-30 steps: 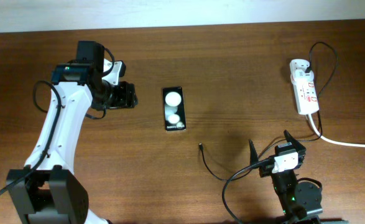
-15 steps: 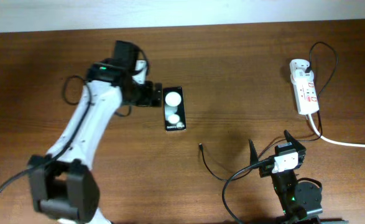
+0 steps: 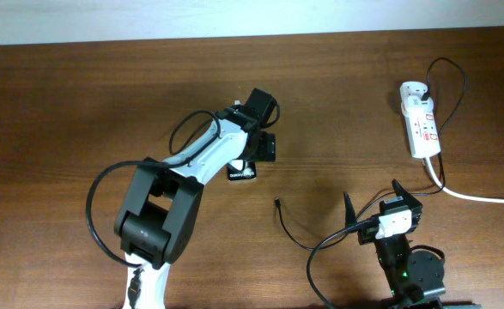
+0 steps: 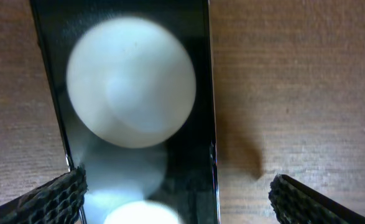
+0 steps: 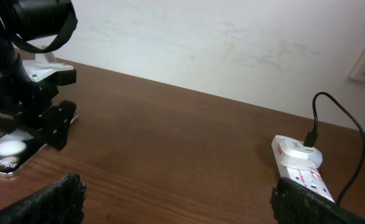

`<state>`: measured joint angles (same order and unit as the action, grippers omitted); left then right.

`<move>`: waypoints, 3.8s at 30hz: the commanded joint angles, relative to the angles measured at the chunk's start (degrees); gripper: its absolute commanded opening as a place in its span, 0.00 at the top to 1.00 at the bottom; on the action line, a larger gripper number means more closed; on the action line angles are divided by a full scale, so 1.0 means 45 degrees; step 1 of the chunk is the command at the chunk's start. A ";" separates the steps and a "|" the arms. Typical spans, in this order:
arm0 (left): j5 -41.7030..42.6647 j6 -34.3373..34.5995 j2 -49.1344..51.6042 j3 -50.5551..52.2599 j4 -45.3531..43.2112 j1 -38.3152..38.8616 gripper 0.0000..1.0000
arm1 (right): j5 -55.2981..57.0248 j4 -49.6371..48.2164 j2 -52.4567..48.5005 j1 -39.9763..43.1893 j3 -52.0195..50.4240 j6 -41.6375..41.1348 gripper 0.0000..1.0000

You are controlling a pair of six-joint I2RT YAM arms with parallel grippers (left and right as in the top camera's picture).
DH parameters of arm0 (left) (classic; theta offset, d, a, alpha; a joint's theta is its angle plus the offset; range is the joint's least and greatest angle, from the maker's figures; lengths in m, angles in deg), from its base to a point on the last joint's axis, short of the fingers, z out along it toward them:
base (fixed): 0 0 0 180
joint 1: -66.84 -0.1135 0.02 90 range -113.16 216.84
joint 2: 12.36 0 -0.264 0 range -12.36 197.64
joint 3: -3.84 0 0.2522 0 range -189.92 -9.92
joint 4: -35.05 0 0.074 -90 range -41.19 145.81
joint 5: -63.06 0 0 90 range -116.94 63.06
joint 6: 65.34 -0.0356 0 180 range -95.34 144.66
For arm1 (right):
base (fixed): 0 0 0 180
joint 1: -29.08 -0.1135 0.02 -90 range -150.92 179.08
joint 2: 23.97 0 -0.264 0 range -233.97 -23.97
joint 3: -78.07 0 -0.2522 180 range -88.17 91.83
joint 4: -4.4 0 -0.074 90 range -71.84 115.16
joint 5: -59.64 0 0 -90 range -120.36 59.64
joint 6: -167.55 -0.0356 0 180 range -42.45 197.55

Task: Plug charger to phone and switch on socket
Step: 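Move the left gripper forward over the black phone, then lower the left gripper and grasp the phone's top edge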

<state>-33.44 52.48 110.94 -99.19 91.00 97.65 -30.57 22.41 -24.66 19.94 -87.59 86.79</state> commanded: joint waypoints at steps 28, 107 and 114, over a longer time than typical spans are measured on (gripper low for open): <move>-0.1753 0.0573 0.0738 -0.0189 0.0826 -0.0107 0.01 | 0.0112 0.0073 0.0097 0.0044 -0.0058 -0.0053 0.01; 0.1506 -0.1817 0.0738 0.0238 0.1977 -0.0515 0.01 | 0.0112 0.0073 0.0097 0.0044 -0.0058 -0.0053 0.01; 0.1511 -0.1817 0.0738 0.0238 0.2322 -0.0515 0.01 | 0.0112 0.0073 0.0097 0.0044 -0.0058 -0.0053 0.01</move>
<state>-28.55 45.02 111.71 -99.76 100.40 95.31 -30.57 22.41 -24.66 19.94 -87.59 86.79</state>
